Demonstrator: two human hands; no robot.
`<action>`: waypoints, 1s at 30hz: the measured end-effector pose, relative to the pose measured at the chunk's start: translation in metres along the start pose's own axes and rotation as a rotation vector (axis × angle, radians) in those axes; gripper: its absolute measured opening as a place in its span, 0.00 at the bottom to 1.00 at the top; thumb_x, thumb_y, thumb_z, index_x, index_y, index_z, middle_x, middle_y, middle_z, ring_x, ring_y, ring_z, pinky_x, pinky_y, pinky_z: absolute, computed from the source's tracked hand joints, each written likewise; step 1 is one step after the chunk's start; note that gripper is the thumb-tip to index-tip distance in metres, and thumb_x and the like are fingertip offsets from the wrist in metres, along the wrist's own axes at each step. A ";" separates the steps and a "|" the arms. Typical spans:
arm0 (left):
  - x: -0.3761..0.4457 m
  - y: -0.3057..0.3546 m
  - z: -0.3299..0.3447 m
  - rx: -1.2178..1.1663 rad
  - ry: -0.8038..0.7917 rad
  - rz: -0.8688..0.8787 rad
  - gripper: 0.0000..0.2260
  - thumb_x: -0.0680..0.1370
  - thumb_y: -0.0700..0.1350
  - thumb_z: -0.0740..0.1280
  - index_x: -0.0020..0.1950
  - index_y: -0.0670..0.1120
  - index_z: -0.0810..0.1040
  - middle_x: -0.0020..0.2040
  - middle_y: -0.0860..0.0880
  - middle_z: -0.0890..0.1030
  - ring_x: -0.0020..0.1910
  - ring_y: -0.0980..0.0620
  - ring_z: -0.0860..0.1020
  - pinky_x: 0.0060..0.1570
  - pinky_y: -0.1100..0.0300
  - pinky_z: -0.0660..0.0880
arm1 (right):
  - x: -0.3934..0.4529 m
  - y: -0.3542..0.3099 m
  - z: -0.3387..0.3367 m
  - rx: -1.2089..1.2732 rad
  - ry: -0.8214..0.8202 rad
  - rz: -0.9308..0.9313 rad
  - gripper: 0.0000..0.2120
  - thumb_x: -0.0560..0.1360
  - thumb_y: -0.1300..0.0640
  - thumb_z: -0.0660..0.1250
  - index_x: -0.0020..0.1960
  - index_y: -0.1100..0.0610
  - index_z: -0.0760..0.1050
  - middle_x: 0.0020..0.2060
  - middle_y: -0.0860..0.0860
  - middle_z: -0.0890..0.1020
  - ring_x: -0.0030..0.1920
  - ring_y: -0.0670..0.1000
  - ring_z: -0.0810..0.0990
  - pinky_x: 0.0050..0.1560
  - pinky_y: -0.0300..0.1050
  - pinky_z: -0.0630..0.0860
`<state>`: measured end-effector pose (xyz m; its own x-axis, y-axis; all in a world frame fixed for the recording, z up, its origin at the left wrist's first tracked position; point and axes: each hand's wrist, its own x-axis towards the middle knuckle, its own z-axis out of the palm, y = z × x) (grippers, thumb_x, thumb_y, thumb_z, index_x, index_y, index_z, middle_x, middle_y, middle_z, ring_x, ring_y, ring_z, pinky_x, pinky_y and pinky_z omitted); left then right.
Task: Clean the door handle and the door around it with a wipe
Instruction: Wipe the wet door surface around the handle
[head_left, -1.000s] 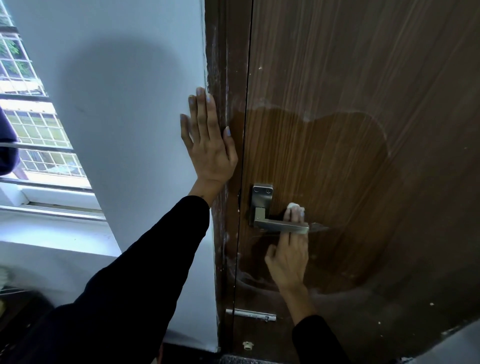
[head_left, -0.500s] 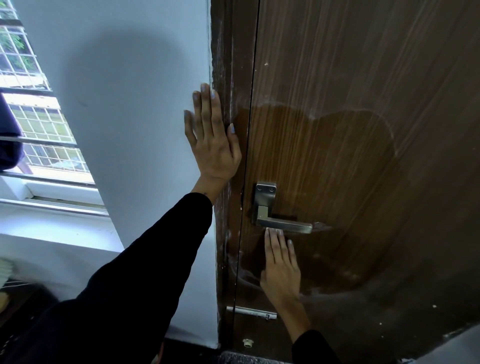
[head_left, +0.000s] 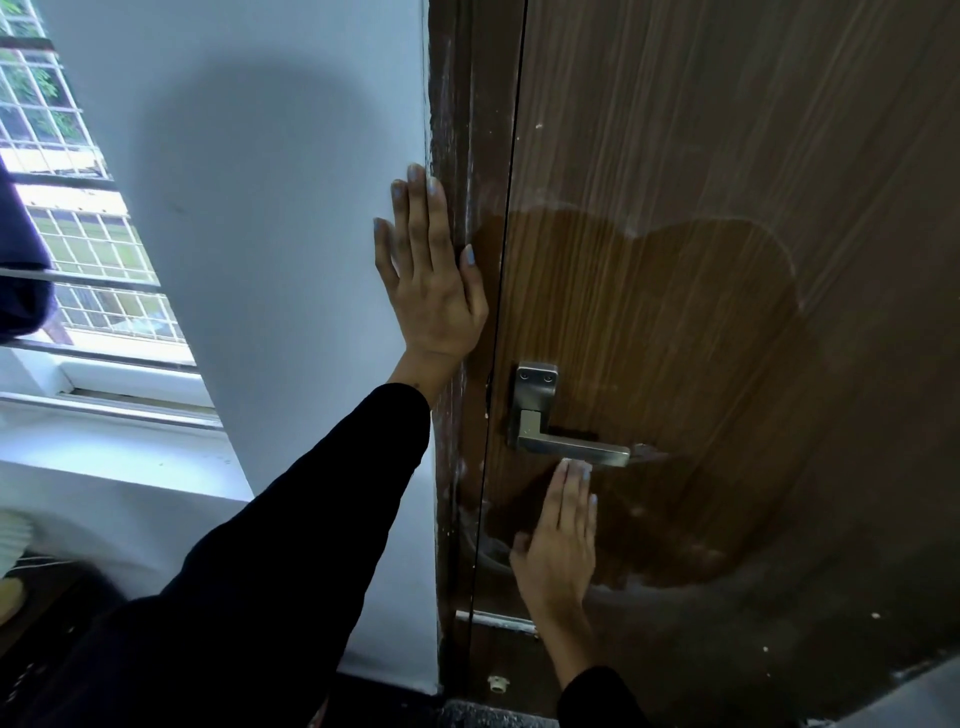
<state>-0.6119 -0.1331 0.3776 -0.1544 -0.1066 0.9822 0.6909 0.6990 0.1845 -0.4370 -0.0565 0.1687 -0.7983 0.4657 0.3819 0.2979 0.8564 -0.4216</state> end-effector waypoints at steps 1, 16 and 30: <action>0.000 0.000 0.000 -0.001 0.002 0.001 0.25 0.79 0.44 0.58 0.74 0.38 0.58 0.73 0.35 0.65 0.74 0.39 0.59 0.75 0.48 0.48 | 0.003 -0.004 0.000 0.007 -0.009 -0.029 0.50 0.62 0.60 0.74 0.75 0.61 0.47 0.74 0.58 0.55 0.74 0.56 0.51 0.72 0.56 0.51; 0.001 0.000 0.001 0.018 0.021 0.004 0.24 0.78 0.43 0.60 0.73 0.37 0.60 0.72 0.35 0.66 0.74 0.40 0.59 0.75 0.50 0.47 | 0.010 0.022 -0.019 -0.033 0.046 -0.014 0.48 0.64 0.54 0.75 0.74 0.60 0.50 0.73 0.60 0.59 0.73 0.55 0.51 0.71 0.56 0.53; 0.001 0.000 0.000 0.024 0.004 0.001 0.24 0.80 0.45 0.57 0.74 0.37 0.61 0.73 0.35 0.65 0.74 0.40 0.59 0.75 0.47 0.49 | 0.012 0.044 -0.039 0.082 0.186 0.070 0.51 0.64 0.62 0.74 0.76 0.58 0.44 0.75 0.55 0.45 0.75 0.54 0.44 0.73 0.57 0.53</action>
<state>-0.6124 -0.1331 0.3784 -0.1505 -0.1086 0.9826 0.6739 0.7159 0.1823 -0.4128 -0.0040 0.1869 -0.6643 0.5631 0.4916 0.2999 0.8032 -0.5148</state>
